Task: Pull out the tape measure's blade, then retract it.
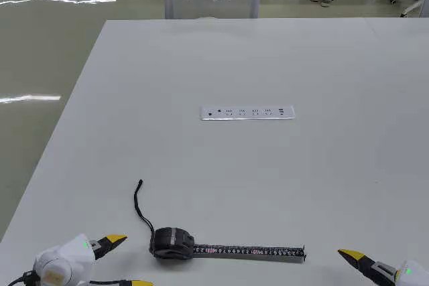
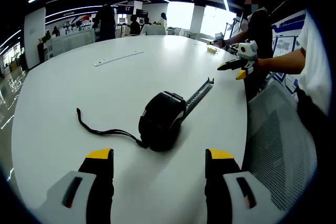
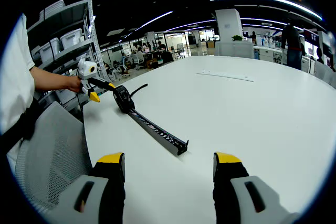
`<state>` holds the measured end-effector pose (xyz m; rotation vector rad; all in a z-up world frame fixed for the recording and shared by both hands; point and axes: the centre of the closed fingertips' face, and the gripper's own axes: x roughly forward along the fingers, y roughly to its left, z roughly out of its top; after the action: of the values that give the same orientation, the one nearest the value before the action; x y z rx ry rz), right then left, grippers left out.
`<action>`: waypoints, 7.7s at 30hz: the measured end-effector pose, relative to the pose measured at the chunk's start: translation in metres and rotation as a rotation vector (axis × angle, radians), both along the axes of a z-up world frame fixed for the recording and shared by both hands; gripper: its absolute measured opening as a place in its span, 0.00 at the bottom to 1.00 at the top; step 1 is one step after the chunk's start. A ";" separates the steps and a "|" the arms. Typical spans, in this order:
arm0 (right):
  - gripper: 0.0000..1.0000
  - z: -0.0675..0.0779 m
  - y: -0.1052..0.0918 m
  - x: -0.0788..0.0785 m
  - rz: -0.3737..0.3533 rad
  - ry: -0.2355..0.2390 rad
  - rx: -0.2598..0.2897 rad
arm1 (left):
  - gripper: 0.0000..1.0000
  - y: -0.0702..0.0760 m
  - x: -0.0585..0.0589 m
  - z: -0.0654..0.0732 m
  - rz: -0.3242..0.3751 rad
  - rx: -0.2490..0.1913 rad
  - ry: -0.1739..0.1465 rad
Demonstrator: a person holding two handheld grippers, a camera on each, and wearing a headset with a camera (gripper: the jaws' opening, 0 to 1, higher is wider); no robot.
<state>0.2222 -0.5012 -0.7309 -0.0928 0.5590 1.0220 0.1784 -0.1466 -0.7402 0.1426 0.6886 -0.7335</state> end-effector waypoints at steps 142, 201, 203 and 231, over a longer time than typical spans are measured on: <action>0.59 -0.014 0.030 0.019 0.075 0.022 0.041 | 0.89 -0.043 0.047 -0.017 0.746 -0.169 0.179; 0.50 -0.027 0.037 0.035 0.137 0.044 0.044 | 0.72 -0.044 0.059 -0.034 0.852 -0.053 0.200; 0.50 -0.028 0.037 0.035 0.136 0.046 0.048 | 0.71 -0.043 0.058 -0.036 0.852 -0.046 0.205; 0.37 -0.039 0.039 0.033 0.191 0.051 0.022 | 0.70 -0.043 0.057 -0.037 0.839 -0.017 0.208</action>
<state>0.2557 -0.4625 -0.7696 -0.1016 0.5935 1.2185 0.2358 -0.1899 -0.7768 -0.2368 0.8527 0.0554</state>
